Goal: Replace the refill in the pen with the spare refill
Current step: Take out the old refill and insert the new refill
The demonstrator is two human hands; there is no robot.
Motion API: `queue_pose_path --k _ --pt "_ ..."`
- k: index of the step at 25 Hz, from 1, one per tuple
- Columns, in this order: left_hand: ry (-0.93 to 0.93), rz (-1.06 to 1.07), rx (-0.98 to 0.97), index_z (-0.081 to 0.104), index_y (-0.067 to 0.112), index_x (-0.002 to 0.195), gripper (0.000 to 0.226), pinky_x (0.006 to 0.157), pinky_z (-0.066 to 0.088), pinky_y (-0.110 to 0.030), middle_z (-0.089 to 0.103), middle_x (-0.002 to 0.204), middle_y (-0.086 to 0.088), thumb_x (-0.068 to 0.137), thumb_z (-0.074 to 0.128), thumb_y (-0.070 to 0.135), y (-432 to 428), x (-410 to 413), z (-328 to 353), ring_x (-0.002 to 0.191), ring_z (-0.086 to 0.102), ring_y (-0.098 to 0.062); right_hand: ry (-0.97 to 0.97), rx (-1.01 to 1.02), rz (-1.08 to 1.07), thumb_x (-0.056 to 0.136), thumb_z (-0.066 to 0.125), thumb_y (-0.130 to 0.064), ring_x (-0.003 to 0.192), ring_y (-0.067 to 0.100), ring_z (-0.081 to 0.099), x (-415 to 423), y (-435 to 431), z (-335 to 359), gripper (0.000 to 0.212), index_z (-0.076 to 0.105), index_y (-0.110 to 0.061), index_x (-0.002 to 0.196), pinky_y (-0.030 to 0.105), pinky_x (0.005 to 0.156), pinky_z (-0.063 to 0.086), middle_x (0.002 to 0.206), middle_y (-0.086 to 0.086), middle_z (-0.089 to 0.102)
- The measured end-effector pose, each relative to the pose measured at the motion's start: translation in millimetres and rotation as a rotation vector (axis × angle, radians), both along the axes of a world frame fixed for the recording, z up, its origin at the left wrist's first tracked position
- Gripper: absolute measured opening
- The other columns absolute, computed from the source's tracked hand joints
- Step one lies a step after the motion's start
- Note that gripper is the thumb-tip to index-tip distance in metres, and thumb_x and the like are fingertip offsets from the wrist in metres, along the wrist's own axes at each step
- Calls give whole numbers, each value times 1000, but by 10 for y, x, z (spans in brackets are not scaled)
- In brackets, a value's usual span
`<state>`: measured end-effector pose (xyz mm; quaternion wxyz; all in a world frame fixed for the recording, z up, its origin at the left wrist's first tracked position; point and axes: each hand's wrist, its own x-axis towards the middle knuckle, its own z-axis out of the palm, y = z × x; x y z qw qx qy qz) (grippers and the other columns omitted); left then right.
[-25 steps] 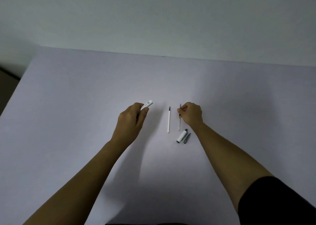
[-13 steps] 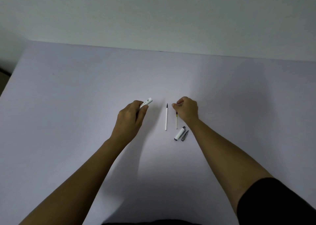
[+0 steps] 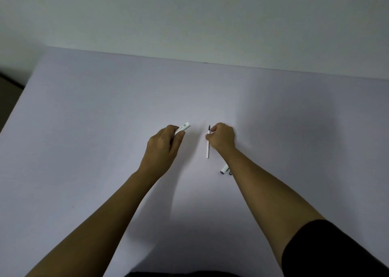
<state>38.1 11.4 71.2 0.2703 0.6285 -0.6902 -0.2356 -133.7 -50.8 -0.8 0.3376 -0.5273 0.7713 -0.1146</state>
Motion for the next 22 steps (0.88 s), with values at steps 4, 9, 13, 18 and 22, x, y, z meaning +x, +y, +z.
queue_pose_path --k 4,9,13,18,22 --pt "17 5 -8 56 8 89 18 49 29 -16 39 58 12 94 47 24 24 14 21 52 41 -8 -326 -67 -243 77 69 -16 90 24 69 -60 -104 352 18 71 -9 94 32 90 53 92 10 74" --pt "16 -22 -25 56 7 88 18 48 30 -20 43 59 6 93 48 22 74 -68 122 52 40 -9 -868 -224 -518 80 70 -10 73 14 69 -232 -1 951 7 64 -13 81 21 68 56 77 4 68" --pt "32 -58 -65 54 10 85 16 46 27 -20 40 56 12 93 47 22 169 -157 274 50 40 -9 -980 -251 -482 82 68 -10 76 12 69 -261 183 1251 20 65 -2 100 19 69 55 86 8 69" --pt "44 -79 -124 54 11 84 16 46 26 -19 39 55 11 94 47 22 313 -235 476 48 39 -9 -1040 -298 -468 83 67 -9 78 12 69 -278 393 1499 20 64 -3 102 18 70 55 88 7 68" --pt "47 -94 -178 53 10 83 16 46 26 -19 42 57 7 93 48 21 377 -272 615 49 40 -10 -1036 -336 -450 83 66 -10 78 11 70 -289 544 1643 11 64 -8 94 23 77 57 87 6 69"
